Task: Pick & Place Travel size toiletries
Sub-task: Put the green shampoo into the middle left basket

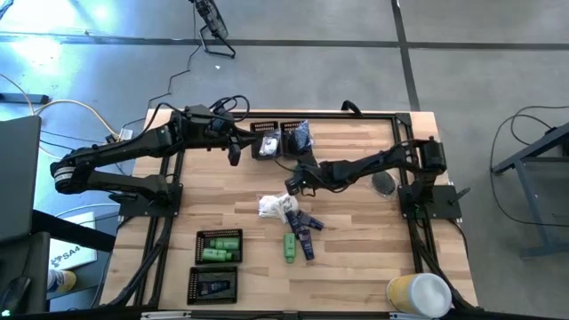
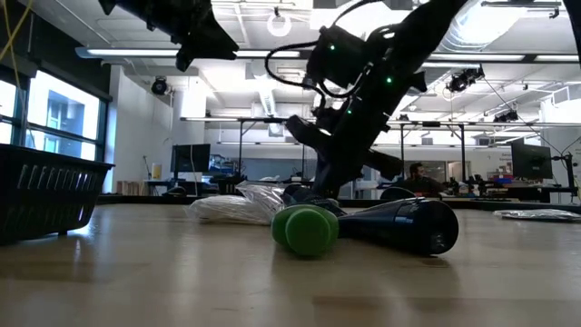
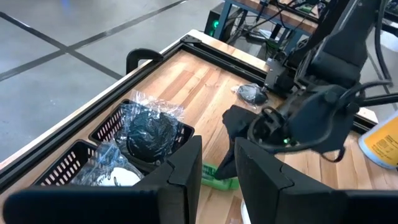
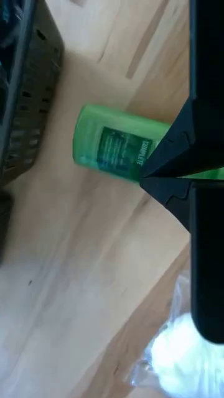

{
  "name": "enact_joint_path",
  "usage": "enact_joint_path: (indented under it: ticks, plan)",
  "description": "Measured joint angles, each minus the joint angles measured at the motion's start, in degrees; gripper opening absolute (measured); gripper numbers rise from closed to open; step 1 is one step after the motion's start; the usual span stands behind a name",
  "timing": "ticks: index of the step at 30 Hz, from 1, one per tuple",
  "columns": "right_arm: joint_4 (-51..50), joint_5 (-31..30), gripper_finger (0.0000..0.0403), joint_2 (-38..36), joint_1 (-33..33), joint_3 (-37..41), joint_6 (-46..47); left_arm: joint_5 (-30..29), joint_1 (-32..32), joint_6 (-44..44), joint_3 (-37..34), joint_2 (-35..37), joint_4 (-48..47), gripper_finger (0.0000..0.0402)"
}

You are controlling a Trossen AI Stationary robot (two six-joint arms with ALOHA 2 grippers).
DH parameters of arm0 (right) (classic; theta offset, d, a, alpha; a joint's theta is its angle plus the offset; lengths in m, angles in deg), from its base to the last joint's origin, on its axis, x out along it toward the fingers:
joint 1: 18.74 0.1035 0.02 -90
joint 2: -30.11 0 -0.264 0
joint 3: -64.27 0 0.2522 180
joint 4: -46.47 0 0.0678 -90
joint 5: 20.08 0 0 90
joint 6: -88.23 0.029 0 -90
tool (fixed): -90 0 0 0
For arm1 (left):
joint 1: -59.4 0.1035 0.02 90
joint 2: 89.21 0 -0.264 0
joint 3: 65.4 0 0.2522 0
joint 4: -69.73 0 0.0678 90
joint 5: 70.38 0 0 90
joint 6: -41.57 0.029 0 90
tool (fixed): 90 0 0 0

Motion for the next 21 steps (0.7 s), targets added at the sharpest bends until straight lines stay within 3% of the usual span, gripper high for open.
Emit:
enact_joint_path:
  ticks: [11,21]
  plan:
    - [3.41,-4.85,0.0002,0.44,-0.58,-0.02,-2.05,-0.15,0.00,0.00,-0.02,0.00,-0.23,0.0093]
    - [-2.31,-1.04,0.0002,0.34,-1.49,-0.14,-1.55,-0.17,0.00,0.00,-0.02,0.00,-0.22,0.0093]
